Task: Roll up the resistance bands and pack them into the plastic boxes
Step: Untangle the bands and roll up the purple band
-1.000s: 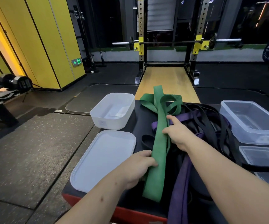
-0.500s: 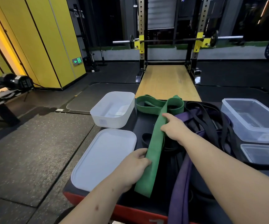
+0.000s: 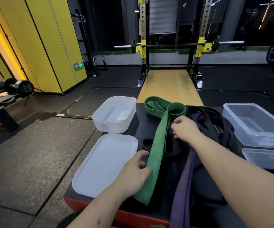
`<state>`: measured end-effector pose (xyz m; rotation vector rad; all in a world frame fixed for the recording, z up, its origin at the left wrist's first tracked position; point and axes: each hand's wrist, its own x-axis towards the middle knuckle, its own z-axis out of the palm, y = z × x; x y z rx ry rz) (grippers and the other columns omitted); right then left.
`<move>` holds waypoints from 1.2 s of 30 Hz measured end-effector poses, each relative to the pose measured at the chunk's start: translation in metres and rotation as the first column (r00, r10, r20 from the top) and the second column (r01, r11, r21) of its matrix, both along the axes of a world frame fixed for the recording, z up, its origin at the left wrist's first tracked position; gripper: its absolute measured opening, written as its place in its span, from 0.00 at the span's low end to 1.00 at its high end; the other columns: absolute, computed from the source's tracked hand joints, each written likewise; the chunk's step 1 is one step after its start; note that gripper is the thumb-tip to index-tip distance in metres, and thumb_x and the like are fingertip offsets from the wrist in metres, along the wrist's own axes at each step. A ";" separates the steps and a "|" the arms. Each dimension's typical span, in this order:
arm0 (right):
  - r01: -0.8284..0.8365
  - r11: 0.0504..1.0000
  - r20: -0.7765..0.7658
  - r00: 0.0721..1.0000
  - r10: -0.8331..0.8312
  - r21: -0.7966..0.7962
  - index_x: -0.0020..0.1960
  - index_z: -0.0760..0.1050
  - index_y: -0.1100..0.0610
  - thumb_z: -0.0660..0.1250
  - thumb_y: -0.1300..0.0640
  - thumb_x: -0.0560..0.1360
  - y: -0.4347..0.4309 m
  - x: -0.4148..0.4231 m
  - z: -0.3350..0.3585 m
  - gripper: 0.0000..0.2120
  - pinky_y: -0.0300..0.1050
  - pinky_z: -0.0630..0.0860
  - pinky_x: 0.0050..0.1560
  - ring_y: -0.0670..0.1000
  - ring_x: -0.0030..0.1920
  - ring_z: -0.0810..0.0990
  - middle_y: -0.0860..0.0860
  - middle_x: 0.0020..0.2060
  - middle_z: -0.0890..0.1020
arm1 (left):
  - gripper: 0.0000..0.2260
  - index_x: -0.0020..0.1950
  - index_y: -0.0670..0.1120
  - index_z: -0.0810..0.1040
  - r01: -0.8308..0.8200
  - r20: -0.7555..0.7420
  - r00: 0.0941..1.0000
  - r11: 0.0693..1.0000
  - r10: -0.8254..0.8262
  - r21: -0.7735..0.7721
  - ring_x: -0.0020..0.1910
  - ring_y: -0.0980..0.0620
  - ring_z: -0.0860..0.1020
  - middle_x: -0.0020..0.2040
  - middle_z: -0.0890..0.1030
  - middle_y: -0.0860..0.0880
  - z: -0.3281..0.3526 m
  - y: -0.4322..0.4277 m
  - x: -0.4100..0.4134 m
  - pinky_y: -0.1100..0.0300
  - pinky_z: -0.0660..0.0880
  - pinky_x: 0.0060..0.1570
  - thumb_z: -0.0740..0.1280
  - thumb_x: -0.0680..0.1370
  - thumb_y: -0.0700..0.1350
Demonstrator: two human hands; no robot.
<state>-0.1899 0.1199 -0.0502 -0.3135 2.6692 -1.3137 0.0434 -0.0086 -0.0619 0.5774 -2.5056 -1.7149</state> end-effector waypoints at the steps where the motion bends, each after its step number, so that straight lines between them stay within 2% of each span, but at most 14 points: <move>1: 0.014 0.999 -0.015 1.000 -0.014 0.036 0.53 0.76 0.48 0.65 0.51 0.73 0.000 -0.006 0.004 0.09 0.54 0.83 0.55 0.56 0.48 0.86 0.54 0.50 0.85 | 0.22 0.68 0.62 0.72 0.005 -0.001 1.000 1.000 -0.005 -0.013 0.43 0.59 0.83 0.45 0.82 0.59 0.000 -0.002 -0.002 0.55 0.82 0.52 0.67 0.78 0.41; 4: 0.050 0.976 -0.114 0.993 -0.026 0.212 0.62 0.78 0.50 0.65 0.55 0.77 -0.003 -0.030 0.012 0.14 0.45 0.77 0.53 0.57 0.56 0.81 0.54 0.59 0.81 | 0.25 0.62 0.67 0.72 0.082 -0.009 0.997 0.994 -0.083 -0.076 0.38 0.61 0.80 0.47 0.79 0.58 0.005 -0.005 -0.011 0.58 0.81 0.46 0.67 0.76 0.39; 7: 0.078 0.925 -0.196 0.981 -0.003 0.371 0.68 0.75 0.53 0.62 0.60 0.79 -0.011 -0.058 0.014 0.19 0.47 0.72 0.50 0.59 0.57 0.76 0.57 0.65 0.75 | 0.29 0.69 0.65 0.69 0.189 0.027 0.982 0.968 -0.187 -0.167 0.33 0.59 0.76 0.50 0.77 0.54 0.010 -0.009 -0.023 0.60 0.78 0.38 0.67 0.74 0.39; 10: 0.066 0.847 -0.202 0.978 0.049 0.527 0.72 0.71 0.53 0.63 0.57 0.79 -0.019 -0.080 0.014 0.22 0.50 0.73 0.53 0.62 0.62 0.76 0.60 0.67 0.72 | 0.33 0.72 0.65 0.68 0.271 0.087 0.962 0.934 -0.257 -0.231 0.31 0.63 0.72 0.47 0.73 0.54 0.012 -0.016 -0.037 0.69 0.70 0.34 0.69 0.73 0.40; 12: 0.007 0.794 -0.151 0.983 0.106 0.608 0.71 0.73 0.53 0.64 0.51 0.77 -0.025 -0.094 0.011 0.23 0.50 0.74 0.52 0.62 0.62 0.77 0.59 0.65 0.77 | 0.32 0.73 0.65 0.69 0.327 0.115 0.945 0.905 -0.306 -0.272 0.34 0.63 0.72 0.46 0.70 0.56 0.013 -0.020 -0.046 0.72 0.67 0.34 0.70 0.73 0.41; 14: -0.022 0.759 -0.116 0.985 0.129 0.651 0.63 0.78 0.53 0.65 0.44 0.73 -0.032 -0.105 0.008 0.22 0.48 0.74 0.48 0.61 0.55 0.80 0.57 0.58 0.81 | 0.28 0.70 0.66 0.72 0.339 0.117 0.941 0.877 -0.318 -0.342 0.42 0.62 0.74 0.51 0.70 0.57 0.010 -0.022 -0.055 0.72 0.68 0.40 0.71 0.74 0.45; 18: 0.003 0.773 -0.125 0.987 0.098 0.634 0.48 0.76 0.55 0.68 0.40 0.72 -0.041 -0.121 0.004 0.18 0.47 0.71 0.41 0.59 0.44 0.77 0.55 0.45 0.78 | 0.18 0.68 0.63 0.73 0.254 0.063 0.964 0.812 -0.260 -0.525 0.46 0.57 0.76 0.47 0.76 0.54 0.004 -0.027 -0.074 0.59 0.75 0.52 0.68 0.78 0.57; 21: -0.049 0.753 -0.143 0.972 0.188 0.656 0.49 0.80 0.59 0.68 0.42 0.74 -0.046 -0.134 -0.002 0.19 0.45 0.69 0.38 0.58 0.42 0.78 0.55 0.45 0.81 | 0.20 0.68 0.61 0.69 0.205 0.051 0.975 0.791 -0.216 -0.576 0.46 0.54 0.77 0.43 0.79 0.53 0.004 -0.028 -0.089 0.55 0.77 0.49 0.68 0.78 0.60; 25: -0.026 0.775 -0.227 0.949 0.218 0.632 0.54 0.82 0.61 0.67 0.40 0.79 -0.053 -0.143 -0.003 0.23 0.47 0.70 0.43 0.58 0.43 0.76 0.55 0.42 0.78 | 0.21 0.65 0.62 0.70 0.182 0.052 0.982 0.840 -0.181 -0.511 0.40 0.59 0.78 0.39 0.79 0.53 0.002 -0.027 -0.100 0.60 0.77 0.42 0.72 0.74 0.59; 27: 0.007 0.870 -0.310 0.936 0.168 0.493 0.60 0.81 0.60 0.68 0.45 0.80 -0.061 -0.144 0.005 0.19 0.50 0.76 0.49 0.61 0.50 0.80 0.59 0.50 0.82 | 0.20 0.63 0.62 0.71 0.176 0.046 0.983 0.856 -0.177 -0.485 0.38 0.59 0.78 0.38 0.80 0.53 -0.001 -0.027 -0.100 0.61 0.76 0.40 0.73 0.74 0.58; 29: -0.013 0.928 -0.345 0.926 0.151 0.372 0.69 0.75 0.61 0.67 0.54 0.81 -0.070 -0.148 0.012 0.19 0.52 0.76 0.60 0.64 0.61 0.78 0.62 0.62 0.78 | 0.20 0.63 0.63 0.71 0.167 0.031 0.985 0.869 -0.172 -0.466 0.38 0.57 0.77 0.38 0.80 0.51 -0.003 -0.028 -0.101 0.60 0.76 0.40 0.73 0.74 0.57; 32: -0.114 0.890 -0.153 0.968 0.199 0.441 0.83 0.55 0.51 0.62 0.60 0.81 -0.078 -0.143 0.012 0.34 0.53 0.72 0.69 0.66 0.69 0.72 0.63 0.75 0.63 | 0.20 0.63 0.63 0.71 0.158 0.022 0.986 0.873 -0.167 -0.461 0.38 0.57 0.77 0.38 0.80 0.51 -0.003 -0.028 -0.100 0.57 0.77 0.41 0.73 0.74 0.57; 33: -0.109 0.867 -0.109 0.977 0.183 0.486 0.83 0.55 0.49 0.61 0.60 0.81 -0.076 -0.140 0.009 0.33 0.52 0.72 0.68 0.65 0.68 0.72 0.63 0.74 0.63 | 0.20 0.63 0.63 0.72 0.160 0.022 0.985 0.874 -0.168 -0.458 0.38 0.57 0.77 0.38 0.80 0.51 -0.003 -0.028 -0.100 0.57 0.77 0.41 0.73 0.74 0.57; 36: -0.008 0.864 -0.146 0.985 0.094 0.504 0.73 0.72 0.55 0.61 0.59 0.80 -0.067 -0.137 -0.003 0.22 0.51 0.74 0.58 0.62 0.62 0.75 0.63 0.68 0.71 | 0.19 0.63 0.63 0.72 0.154 0.012 0.986 0.884 -0.166 -0.441 0.38 0.56 0.77 0.38 0.80 0.50 -0.005 -0.027 -0.098 0.57 0.77 0.40 0.73 0.74 0.57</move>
